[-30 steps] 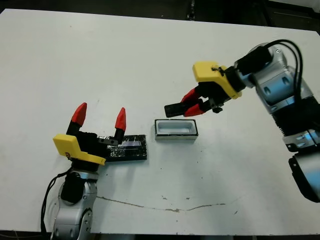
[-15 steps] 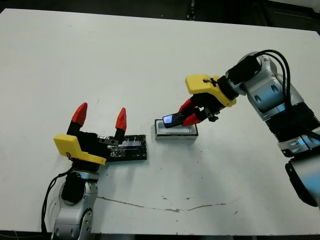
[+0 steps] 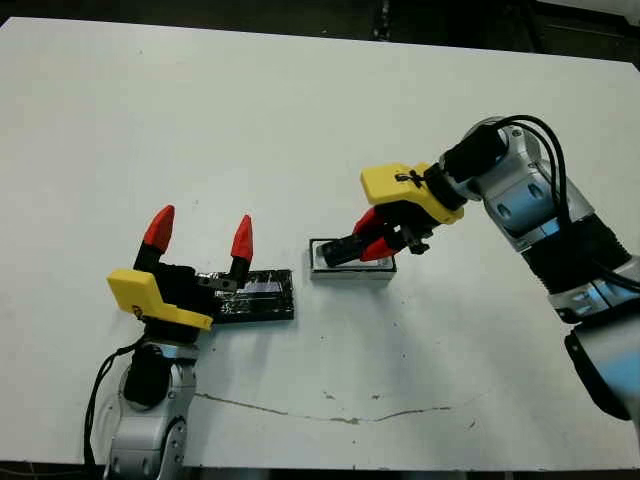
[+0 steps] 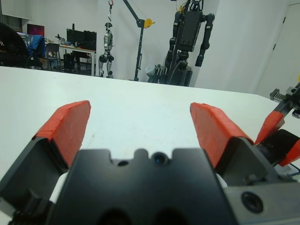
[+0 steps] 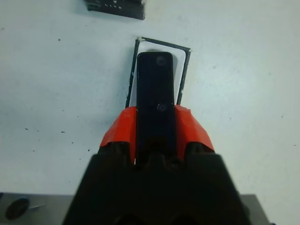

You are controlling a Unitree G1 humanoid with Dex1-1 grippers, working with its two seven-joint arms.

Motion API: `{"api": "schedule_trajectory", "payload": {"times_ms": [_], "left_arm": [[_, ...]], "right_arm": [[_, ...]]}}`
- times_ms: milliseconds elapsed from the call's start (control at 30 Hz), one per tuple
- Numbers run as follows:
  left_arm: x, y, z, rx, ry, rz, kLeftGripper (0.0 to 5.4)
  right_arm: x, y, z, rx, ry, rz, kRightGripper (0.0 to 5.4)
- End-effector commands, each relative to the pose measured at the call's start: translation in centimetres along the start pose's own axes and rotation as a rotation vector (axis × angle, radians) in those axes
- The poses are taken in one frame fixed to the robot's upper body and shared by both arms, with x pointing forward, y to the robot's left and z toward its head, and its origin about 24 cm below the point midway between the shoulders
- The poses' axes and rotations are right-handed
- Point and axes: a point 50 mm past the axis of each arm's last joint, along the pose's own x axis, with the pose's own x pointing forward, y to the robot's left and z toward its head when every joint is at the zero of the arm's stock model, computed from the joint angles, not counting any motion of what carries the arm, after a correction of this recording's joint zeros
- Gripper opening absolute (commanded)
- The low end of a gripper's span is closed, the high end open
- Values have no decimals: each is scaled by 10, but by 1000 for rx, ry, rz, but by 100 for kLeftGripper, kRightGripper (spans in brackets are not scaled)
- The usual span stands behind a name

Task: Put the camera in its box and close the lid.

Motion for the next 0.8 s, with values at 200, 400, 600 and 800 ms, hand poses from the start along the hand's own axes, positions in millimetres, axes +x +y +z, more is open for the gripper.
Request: {"api": "schedule_trajectory", "payload": {"times_ms": [200, 400, 600, 800], "left_arm": [[-4, 1, -4, -8, 16, 3, 540], [-4, 0, -4, -1, 20, 2, 540], [-4, 0, -4, -8, 19, 7, 540], [-4, 0, -5, -3, 17, 7, 540]], "right_arm": [[5, 2, -3, 36, 18, -25, 165], [3, 2, -4, 53, 9, -36, 165], [5, 3, -4, 28, 34, -33, 165], [12, 6, 0, 40, 34, 9, 165]]}}
